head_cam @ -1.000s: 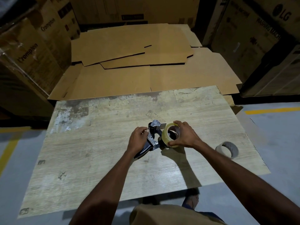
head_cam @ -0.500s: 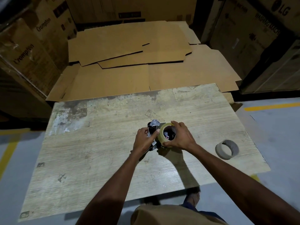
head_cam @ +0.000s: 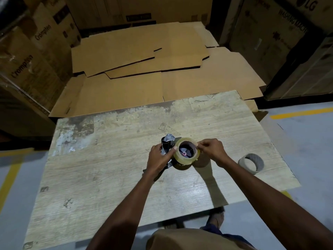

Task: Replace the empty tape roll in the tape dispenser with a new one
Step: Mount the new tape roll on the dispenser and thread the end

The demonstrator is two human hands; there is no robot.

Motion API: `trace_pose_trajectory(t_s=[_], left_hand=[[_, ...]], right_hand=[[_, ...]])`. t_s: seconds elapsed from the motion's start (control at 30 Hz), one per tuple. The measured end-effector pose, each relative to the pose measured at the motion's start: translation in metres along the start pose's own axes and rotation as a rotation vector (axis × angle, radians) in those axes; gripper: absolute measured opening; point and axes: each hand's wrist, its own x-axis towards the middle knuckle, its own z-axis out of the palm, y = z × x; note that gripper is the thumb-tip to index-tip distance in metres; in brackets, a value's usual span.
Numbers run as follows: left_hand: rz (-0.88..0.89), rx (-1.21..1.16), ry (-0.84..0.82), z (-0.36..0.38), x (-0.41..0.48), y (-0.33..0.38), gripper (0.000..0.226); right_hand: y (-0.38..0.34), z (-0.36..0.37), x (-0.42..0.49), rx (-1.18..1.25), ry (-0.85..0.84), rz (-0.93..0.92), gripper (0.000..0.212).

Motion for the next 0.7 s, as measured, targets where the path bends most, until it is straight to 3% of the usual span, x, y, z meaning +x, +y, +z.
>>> trace_pose_trajectory(t_s=[0.23,0.4,0.7], left_hand=[[-0.051,0.055,0.012,0.004,0.007,-0.011,0.057],[-0.126,0.061,0.056,0.008,0.011,-0.018,0.086],[-0.18,0.037,0.087,0.007,0.019,-0.019,0.072]], right_hand=[[-0.001,-0.004,0.01,0.114,0.006,0.109,0.006],[0.006,0.005,0.013,0.17,0.047,0.235,0.039],[0.008,0.009,0.013,0.148,-0.005,0.245,0.036]])
